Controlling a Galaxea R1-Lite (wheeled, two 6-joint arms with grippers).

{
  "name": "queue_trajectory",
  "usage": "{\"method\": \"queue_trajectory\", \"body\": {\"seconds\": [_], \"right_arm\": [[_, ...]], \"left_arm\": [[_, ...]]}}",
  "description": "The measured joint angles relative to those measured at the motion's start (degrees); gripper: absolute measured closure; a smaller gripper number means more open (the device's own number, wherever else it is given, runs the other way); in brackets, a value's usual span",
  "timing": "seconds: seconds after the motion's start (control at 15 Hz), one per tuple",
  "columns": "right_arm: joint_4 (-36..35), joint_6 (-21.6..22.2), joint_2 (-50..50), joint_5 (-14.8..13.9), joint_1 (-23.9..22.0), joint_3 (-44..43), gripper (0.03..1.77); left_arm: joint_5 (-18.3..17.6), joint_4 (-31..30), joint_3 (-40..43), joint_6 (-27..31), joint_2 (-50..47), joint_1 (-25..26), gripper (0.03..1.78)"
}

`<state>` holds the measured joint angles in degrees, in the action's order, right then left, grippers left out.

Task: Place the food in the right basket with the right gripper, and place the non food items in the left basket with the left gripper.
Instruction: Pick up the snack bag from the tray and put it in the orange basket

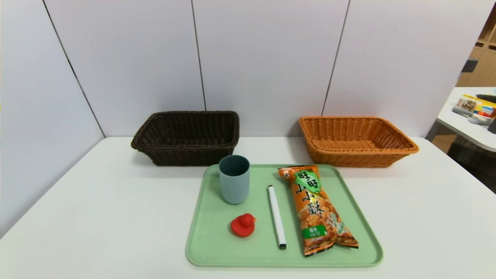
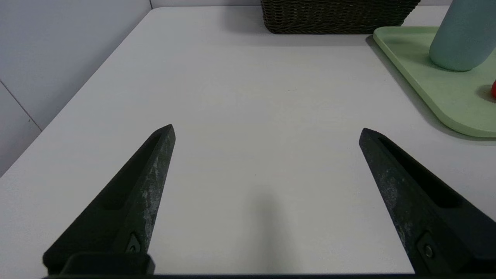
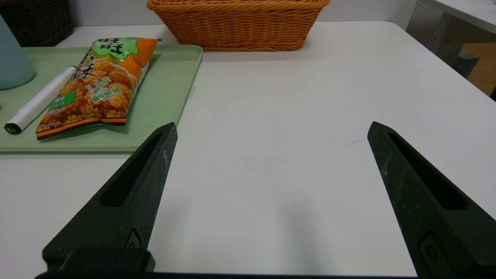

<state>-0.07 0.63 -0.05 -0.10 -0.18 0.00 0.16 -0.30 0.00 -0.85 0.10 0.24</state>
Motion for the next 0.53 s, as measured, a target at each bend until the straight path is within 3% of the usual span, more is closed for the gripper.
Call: {"method": "queue_trajectory", "body": {"seconds": [0.53], "right_arm": [[0.00, -0.04, 0.00, 0.02, 0.00, 0.00, 0.10]], "left_arm": [[0.02, -0.02, 0.00, 0.00, 0.00, 0.00, 0.12]]}}
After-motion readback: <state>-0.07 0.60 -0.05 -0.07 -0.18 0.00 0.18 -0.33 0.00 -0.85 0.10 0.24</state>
